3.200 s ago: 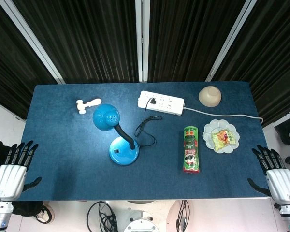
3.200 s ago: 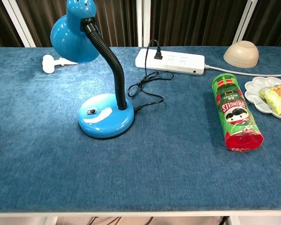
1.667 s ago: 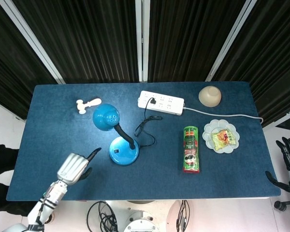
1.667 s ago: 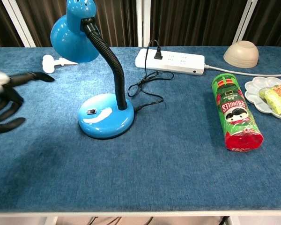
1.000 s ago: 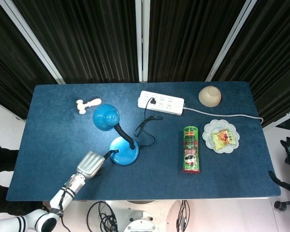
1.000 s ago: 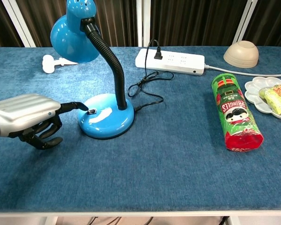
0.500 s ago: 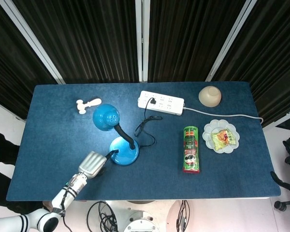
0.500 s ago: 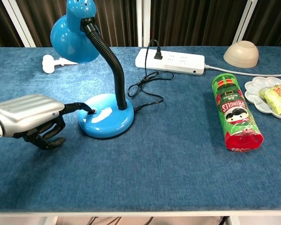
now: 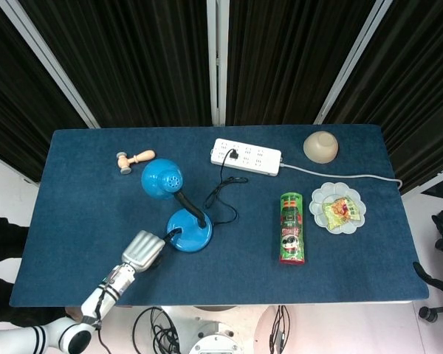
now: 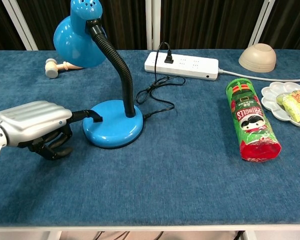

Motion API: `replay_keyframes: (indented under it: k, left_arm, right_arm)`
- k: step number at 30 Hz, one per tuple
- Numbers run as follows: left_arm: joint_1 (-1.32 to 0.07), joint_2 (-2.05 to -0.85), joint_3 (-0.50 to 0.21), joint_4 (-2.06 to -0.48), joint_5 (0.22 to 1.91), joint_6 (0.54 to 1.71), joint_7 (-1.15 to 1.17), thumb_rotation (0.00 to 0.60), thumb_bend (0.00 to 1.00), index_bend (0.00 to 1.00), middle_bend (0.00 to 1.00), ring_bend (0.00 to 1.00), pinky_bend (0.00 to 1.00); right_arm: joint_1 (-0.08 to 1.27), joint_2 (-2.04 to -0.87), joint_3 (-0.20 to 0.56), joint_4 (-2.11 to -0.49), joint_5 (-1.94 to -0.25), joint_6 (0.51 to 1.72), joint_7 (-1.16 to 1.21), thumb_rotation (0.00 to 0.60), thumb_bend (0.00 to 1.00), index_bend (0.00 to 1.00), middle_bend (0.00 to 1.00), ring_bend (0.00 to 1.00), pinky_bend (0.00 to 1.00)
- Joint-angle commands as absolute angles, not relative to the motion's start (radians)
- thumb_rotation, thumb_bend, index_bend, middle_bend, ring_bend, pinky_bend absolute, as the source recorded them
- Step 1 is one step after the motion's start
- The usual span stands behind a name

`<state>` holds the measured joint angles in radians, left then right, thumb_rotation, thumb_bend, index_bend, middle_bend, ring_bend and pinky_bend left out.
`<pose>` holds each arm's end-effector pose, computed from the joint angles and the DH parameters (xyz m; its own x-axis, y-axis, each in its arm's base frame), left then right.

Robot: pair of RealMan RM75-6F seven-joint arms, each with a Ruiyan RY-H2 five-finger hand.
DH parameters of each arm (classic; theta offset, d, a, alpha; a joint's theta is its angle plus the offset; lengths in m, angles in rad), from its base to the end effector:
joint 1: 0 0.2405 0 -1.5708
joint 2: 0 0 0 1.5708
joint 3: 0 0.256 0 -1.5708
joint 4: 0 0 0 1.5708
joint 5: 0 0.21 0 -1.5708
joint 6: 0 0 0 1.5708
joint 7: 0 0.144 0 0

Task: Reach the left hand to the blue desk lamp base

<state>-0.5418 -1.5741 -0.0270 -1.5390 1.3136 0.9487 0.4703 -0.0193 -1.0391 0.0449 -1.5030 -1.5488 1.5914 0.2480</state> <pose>-0.1896 0.2554 -0.0501 0.5883 0.3441 0.7318 0.7777 -0.4889 -0.3952 -0.3396 -0.1465 0.2069 0.3448 0.0629 0.9366 -0.9387 0.0263 0.3438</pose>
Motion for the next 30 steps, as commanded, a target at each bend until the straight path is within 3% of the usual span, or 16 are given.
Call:
replay_keyframes:
  k: [1, 6, 11, 14, 17, 20, 22, 23, 25, 30]
  left_arm:
    - [-0.545, -1.575, -0.026, -1.537, 1.305, 0.946, 0.473, 0.6, 0.43, 0.12, 0.78, 0.75, 0.76]
    - [-0.549, -1.574, -0.023, -1.54, 1.295, 0.952, 0.48, 0.6, 0.43, 0.13, 0.78, 0.75, 0.76]
    - [-0.523, -1.541, -0.023, -1.586, 1.347, 1.045, 0.467, 0.6, 0.42, 0.12, 0.78, 0.75, 0.76]
    - [-0.48, -1.516, -0.018, -1.582, 1.418, 1.16, 0.415, 0.6, 0.32, 0.12, 0.74, 0.72, 0.73]
    - [-0.425, -1.486, -0.013, -1.556, 1.475, 1.285, 0.351, 0.6, 0.18, 0.12, 0.63, 0.61, 0.66]
    - [-0.366, -1.444, -0.005, -1.528, 1.5, 1.386, 0.295, 0.6, 0.09, 0.15, 0.42, 0.36, 0.52]
    - [-0.33, -1.398, 0.006, -1.518, 1.5, 1.425, 0.247, 0.6, 0.06, 0.17, 0.12, 0.07, 0.25]
    - [-0.315, -1.378, 0.007, -1.515, 1.499, 1.443, 0.228, 0.6, 0.05, 0.17, 0.05, 0.02, 0.16]
    - [-0.281, -1.336, 0.008, -1.506, 1.495, 1.482, 0.189, 0.6, 0.02, 0.16, 0.0, 0.0, 0.01]
    - [-0.225, -1.253, 0.006, -1.532, 1.447, 1.509, 0.142, 0.6, 0.0, 0.1, 0.0, 0.0, 0.0]
  right_arm:
    - [-0.02, -1.04, 0.045, -1.502, -1.548, 1.59, 0.248, 0.6, 0.18, 0.0, 0.0, 0.0, 0.0]
    - [-0.02, -1.041, 0.044, -1.501, -1.548, 1.588, 0.248, 0.6, 0.18, 0.0, 0.0, 0.0, 0.0]
    - [-0.021, -1.036, 0.05, -1.507, -1.547, 1.596, 0.249, 0.6, 0.18, 0.0, 0.0, 0.0, 0.0]
    - [-0.023, -1.033, 0.051, -1.512, -1.551, 1.604, 0.251, 0.6, 0.18, 0.0, 0.0, 0.0, 0.0]
    - [-0.024, -1.035, 0.049, -1.512, -1.554, 1.604, 0.249, 0.6, 0.18, 0.0, 0.0, 0.0, 0.0]
    - [-0.025, -1.039, 0.046, -1.509, -1.555, 1.601, 0.241, 0.6, 0.18, 0.0, 0.0, 0.0, 0.0]
    - [-0.025, -1.047, 0.046, -1.498, -1.558, 1.604, 0.208, 0.6, 0.18, 0.0, 0.0, 0.0, 0.0]
    - [-0.025, -1.051, 0.046, -1.495, -1.558, 1.604, 0.192, 0.6, 0.18, 0.0, 0.0, 0.0, 0.0]
    - [-0.024, -1.06, 0.045, -1.493, -1.557, 1.601, 0.166, 0.6, 0.18, 0.0, 0.0, 0.0, 0.0]
    - [-0.02, -1.07, 0.035, -1.499, -1.558, 1.58, 0.135, 0.6, 0.18, 0.0, 0.0, 0.0, 0.0]
